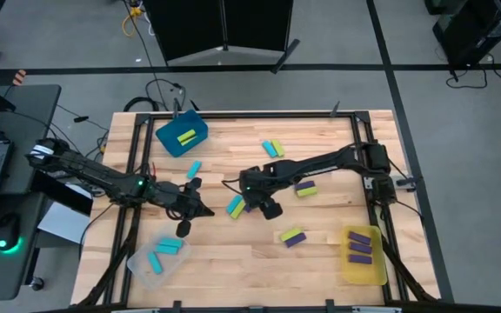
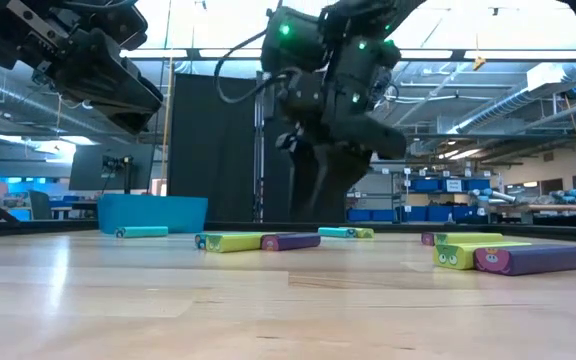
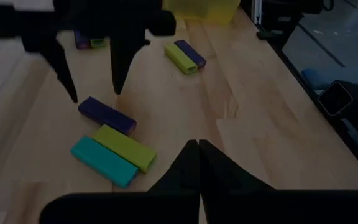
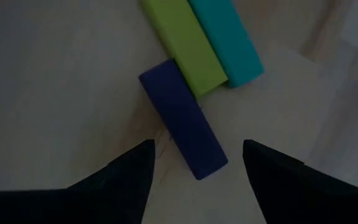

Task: Sort blocks
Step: Put the violet block into the yellow bin

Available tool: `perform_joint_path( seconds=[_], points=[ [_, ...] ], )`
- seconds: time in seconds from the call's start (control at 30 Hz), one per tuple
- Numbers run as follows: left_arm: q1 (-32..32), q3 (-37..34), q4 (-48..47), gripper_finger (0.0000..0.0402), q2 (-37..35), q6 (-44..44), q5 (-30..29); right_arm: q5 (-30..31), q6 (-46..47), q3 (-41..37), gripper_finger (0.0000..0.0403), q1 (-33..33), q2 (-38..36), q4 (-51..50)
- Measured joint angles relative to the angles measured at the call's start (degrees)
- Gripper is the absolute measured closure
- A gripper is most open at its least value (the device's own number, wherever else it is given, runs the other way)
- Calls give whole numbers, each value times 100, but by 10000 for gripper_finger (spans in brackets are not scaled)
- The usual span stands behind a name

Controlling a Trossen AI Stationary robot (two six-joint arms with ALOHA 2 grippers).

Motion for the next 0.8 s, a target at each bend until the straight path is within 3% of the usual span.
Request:
perform_joint_path(
  seconds=[0.5, 0.67, 0.8],
  points=[
    [-2, 0, -37, 399, 0, 3, 7, -493, -168, 7, 187, -174, 448, 217],
    [-2, 0, -55, 399, 0, 105, 5, -558, 33, 9, 220, -206, 513, 163],
    [-2, 0, -27, 399, 0, 105, 4, -554, 261, 10, 274, -201, 468, 27]
  ],
)
